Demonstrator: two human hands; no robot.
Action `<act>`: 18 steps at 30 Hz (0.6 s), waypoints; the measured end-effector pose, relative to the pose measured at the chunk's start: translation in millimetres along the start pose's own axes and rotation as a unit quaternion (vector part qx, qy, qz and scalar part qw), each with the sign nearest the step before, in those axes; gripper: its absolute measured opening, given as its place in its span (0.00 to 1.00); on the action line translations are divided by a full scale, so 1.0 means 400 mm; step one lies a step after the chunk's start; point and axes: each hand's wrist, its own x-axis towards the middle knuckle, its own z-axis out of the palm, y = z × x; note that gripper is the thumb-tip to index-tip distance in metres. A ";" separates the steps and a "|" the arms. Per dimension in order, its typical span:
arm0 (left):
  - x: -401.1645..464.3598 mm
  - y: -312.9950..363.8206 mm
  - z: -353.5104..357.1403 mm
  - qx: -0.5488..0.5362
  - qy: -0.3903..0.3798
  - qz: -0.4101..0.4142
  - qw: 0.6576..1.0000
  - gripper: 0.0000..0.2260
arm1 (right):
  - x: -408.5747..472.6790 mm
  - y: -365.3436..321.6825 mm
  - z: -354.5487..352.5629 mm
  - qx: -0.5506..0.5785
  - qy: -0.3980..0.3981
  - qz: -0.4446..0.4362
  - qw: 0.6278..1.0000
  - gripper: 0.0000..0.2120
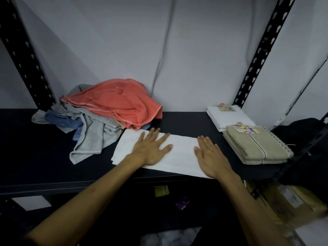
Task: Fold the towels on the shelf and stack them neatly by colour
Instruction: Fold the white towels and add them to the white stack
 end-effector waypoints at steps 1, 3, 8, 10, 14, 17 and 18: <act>-0.015 -0.039 -0.006 0.003 0.004 -0.015 1.000 0.31 | 0.005 0.007 -0.002 -0.002 -0.004 -0.005 1.000 0.29; -0.052 -0.109 -0.016 0.006 0.011 -0.042 0.999 0.32 | 0.019 0.020 -0.008 -0.005 -0.015 -0.018 1.000 0.29; -0.121 -0.190 -0.024 -0.028 0.024 -0.054 0.998 0.34 | 0.091 0.053 -0.031 -0.037 -0.034 -0.066 0.997 0.30; -0.144 -0.183 -0.016 -0.038 0.018 -0.054 0.998 0.35 | 0.142 0.069 -0.055 -0.106 -0.022 -0.064 0.992 0.32; -0.205 -0.133 0.014 -0.069 0.063 -0.001 0.996 0.34 | 0.207 0.056 -0.104 -0.267 0.087 -0.019 0.959 0.32; -0.228 -0.115 0.009 -0.135 0.142 0.037 0.980 0.22 | 0.224 0.040 -0.099 -0.251 0.087 -0.032 0.964 0.25; -0.225 -0.113 0.007 -0.162 0.150 0.036 0.975 0.17 | 0.226 0.038 -0.100 -0.218 0.068 -0.031 0.973 0.24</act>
